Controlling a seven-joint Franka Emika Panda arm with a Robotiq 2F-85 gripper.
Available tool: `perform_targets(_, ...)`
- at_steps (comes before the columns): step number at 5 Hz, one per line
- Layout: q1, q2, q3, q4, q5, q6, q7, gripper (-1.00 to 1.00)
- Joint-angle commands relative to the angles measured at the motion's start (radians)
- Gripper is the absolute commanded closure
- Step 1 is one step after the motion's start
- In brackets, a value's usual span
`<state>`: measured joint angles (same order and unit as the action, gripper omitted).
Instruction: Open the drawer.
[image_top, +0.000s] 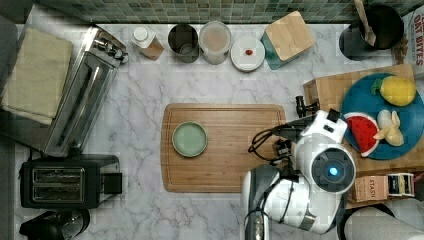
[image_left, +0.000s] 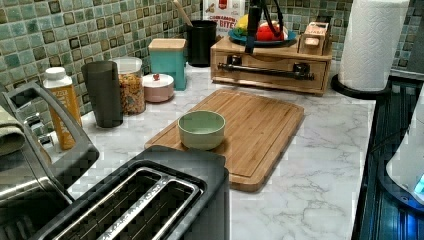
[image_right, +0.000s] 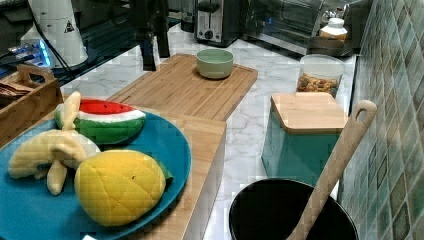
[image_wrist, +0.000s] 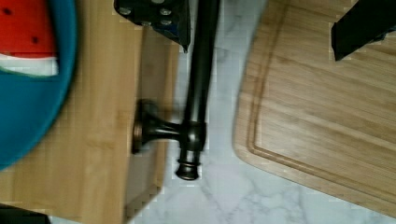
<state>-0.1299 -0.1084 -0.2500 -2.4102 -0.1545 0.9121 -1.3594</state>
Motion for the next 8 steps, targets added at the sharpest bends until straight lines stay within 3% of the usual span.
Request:
perform_targets(1,0.012,0.055,-0.031,-0.041,0.029,0.071,-0.142,-1.0)
perform_targets(3,-0.007,0.118,-0.034,-0.051,-0.032,0.123,-0.093,-1.0)
perform_targets(4,-0.066,0.175,-0.011,-0.07,-0.076,0.238,-0.064,-1.0)
perform_targets(5,-0.057,0.243,-0.033,-0.091,0.031,0.363,-0.146,-1.0)
perform_targets(6,-0.09,0.294,0.017,-0.09,0.131,0.433,-0.195,-1.0)
perform_targets(8,-0.035,0.355,-0.023,-0.055,0.027,0.416,-0.039,-1.0)
